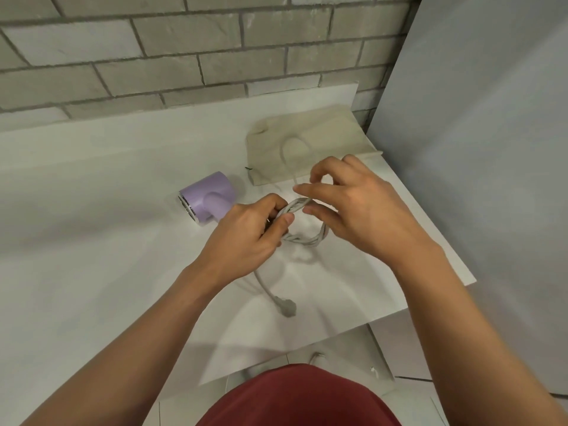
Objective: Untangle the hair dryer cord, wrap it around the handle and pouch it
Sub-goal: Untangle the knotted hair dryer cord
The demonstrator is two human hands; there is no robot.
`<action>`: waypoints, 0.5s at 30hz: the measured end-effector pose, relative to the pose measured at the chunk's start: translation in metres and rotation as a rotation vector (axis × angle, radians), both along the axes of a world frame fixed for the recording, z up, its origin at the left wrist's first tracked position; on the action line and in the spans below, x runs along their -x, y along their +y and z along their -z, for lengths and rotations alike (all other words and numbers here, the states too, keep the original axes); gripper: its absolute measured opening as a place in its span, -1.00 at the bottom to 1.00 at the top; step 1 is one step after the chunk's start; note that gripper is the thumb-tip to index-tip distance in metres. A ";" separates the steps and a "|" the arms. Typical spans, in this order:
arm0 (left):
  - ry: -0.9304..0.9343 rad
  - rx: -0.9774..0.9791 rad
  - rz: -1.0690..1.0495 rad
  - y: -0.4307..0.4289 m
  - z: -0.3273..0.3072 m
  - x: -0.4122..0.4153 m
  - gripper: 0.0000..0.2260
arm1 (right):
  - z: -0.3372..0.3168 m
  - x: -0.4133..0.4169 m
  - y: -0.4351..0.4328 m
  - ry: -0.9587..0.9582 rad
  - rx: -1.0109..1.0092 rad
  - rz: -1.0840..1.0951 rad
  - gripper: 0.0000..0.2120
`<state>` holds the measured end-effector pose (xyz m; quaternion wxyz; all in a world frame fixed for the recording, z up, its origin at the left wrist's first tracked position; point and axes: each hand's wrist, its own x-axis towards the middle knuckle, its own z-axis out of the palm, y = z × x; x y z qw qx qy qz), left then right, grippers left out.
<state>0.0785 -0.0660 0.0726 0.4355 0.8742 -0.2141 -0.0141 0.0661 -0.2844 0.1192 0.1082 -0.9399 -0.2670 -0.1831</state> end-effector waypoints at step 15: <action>-0.097 -0.051 0.031 0.005 -0.011 -0.004 -0.81 | 0.003 -0.014 -0.024 -0.195 -0.648 0.173 -0.88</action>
